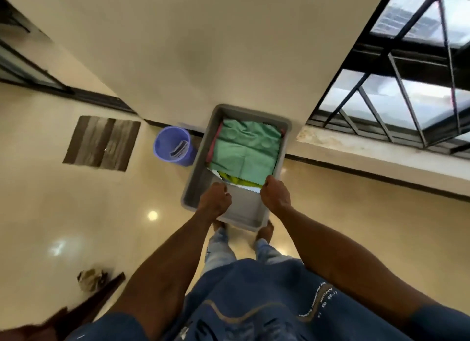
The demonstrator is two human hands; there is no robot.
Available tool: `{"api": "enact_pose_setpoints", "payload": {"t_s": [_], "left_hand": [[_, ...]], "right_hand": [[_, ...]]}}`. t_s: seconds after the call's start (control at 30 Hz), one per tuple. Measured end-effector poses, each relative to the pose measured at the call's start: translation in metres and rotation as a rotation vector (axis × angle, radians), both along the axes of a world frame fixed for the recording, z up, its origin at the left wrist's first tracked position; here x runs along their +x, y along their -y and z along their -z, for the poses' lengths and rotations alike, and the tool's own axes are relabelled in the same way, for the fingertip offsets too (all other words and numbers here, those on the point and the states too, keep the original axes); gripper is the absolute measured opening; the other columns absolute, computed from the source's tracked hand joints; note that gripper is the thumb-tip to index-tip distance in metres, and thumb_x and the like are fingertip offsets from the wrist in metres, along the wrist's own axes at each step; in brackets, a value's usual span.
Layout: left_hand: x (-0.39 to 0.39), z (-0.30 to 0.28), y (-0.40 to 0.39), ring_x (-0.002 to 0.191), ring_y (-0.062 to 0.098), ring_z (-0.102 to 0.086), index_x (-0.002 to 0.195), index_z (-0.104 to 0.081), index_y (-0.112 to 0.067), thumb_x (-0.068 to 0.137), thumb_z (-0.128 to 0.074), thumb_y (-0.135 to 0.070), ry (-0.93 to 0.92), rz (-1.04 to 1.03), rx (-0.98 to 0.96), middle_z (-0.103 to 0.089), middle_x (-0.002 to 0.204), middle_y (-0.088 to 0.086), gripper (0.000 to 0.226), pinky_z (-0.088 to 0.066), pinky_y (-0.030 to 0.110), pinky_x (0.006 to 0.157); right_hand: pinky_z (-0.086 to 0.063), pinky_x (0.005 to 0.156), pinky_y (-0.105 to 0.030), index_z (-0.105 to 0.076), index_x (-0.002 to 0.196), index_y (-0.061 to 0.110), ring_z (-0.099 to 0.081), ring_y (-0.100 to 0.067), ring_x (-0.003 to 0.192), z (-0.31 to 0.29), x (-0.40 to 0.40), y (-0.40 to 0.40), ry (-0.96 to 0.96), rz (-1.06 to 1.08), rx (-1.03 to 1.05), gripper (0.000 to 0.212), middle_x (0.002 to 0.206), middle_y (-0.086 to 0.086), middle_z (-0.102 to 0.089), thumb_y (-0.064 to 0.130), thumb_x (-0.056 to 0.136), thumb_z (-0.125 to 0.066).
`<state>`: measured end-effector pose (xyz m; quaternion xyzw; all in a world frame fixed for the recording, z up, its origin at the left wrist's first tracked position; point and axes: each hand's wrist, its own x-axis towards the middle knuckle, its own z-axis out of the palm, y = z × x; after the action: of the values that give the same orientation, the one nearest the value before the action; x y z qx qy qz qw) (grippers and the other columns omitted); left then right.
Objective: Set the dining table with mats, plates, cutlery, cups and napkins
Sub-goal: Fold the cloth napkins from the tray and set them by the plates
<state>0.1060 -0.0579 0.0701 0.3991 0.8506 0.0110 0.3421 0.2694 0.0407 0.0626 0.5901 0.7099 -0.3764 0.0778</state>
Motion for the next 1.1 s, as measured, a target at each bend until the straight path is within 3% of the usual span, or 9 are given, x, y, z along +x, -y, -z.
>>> {"api": "enact_pose_setpoints", "payload": {"t_s": [0.13,0.3,0.47,0.63,0.77,0.9,1.0,1.1], "left_hand": [[-0.036,0.02,-0.018,0.124,0.036,-0.05,0.13,-0.053,-0.01,0.089,-0.057,-0.025,0.056,0.154,-0.023,-0.049,0.136,0.016,0.044,-0.043,0.041,0.097],[-0.077,0.061,-0.038,0.139,0.035,-0.031,0.137,-0.048,-0.009,0.087,-0.056,-0.02,0.072,0.393,-0.052,-0.034,0.15,0.014,0.051,-0.031,0.046,0.111],[-0.098,0.107,-0.05,0.148,0.032,-0.007,0.142,-0.043,-0.013,0.086,-0.056,-0.022,0.007,0.631,-0.108,-0.015,0.16,0.013,0.058,-0.012,0.051,0.118],[-0.104,0.148,-0.054,0.149,0.035,0.006,0.147,-0.034,-0.016,0.087,-0.055,-0.022,0.011,0.761,-0.176,0.001,0.163,0.013,0.063,-0.008,0.055,0.119],[-0.109,0.174,-0.058,0.149,0.036,0.01,0.149,-0.03,-0.019,0.087,-0.055,-0.021,-0.009,0.843,-0.159,0.007,0.163,0.013,0.067,-0.004,0.055,0.12],[-0.114,0.185,-0.066,0.15,0.035,0.006,0.146,-0.037,-0.018,0.086,-0.055,-0.019,0.014,0.827,-0.124,0.001,0.163,0.013,0.063,-0.002,0.052,0.12],[-0.112,0.19,-0.074,0.149,0.03,-0.009,0.138,-0.049,-0.012,0.086,-0.053,-0.015,0.036,0.744,-0.026,-0.019,0.16,0.013,0.052,-0.011,0.047,0.121],[-0.111,0.195,-0.087,0.147,0.03,-0.015,0.129,-0.056,-0.013,0.085,-0.055,-0.014,0.015,0.721,0.031,-0.027,0.156,0.013,0.044,-0.018,0.046,0.117]], "right_hand": [[-0.041,0.072,-0.035,-0.049,0.113,0.007,-0.06,-0.038,0.097,0.015,-0.021,0.006,0.1,-0.02,-0.063,0.026,0.11,-0.019,-0.061,0.011,0.088,-0.044],[-0.049,0.09,-0.045,-0.05,0.131,0.007,-0.055,-0.038,0.111,0.05,-0.063,0.012,0.192,-0.098,-0.07,0.044,0.129,-0.02,-0.051,0.012,0.088,-0.047],[-0.033,0.105,-0.052,-0.05,0.137,0.018,-0.033,-0.038,0.132,0.092,-0.092,0.012,0.336,-0.258,-0.01,0.048,0.145,-0.021,-0.032,0.02,0.089,-0.051],[-0.019,0.113,-0.054,-0.036,0.147,0.024,-0.008,-0.039,0.146,0.132,-0.102,0.015,0.362,-0.325,0.014,0.055,0.161,-0.017,-0.004,0.023,0.093,-0.048],[-0.01,0.116,-0.055,-0.028,0.151,0.027,0.004,-0.038,0.149,0.158,-0.107,0.009,0.39,-0.362,-0.033,0.058,0.163,-0.014,0.01,0.025,0.096,-0.045],[-0.012,0.116,-0.053,-0.036,0.147,0.026,-0.002,-0.036,0.149,0.17,-0.107,0.004,0.344,-0.342,-0.032,0.057,0.163,-0.012,0.0,0.022,0.092,-0.049],[-0.02,0.114,-0.047,-0.056,0.134,0.019,-0.017,-0.033,0.145,0.171,-0.11,-0.001,0.243,-0.255,0.025,0.051,0.158,-0.013,-0.021,0.013,0.083,-0.055],[-0.024,0.111,-0.046,-0.063,0.127,0.016,-0.023,-0.033,0.142,0.176,-0.109,-0.006,0.239,-0.297,0.06,0.045,0.154,-0.013,-0.028,0.013,0.083,-0.054]]}}
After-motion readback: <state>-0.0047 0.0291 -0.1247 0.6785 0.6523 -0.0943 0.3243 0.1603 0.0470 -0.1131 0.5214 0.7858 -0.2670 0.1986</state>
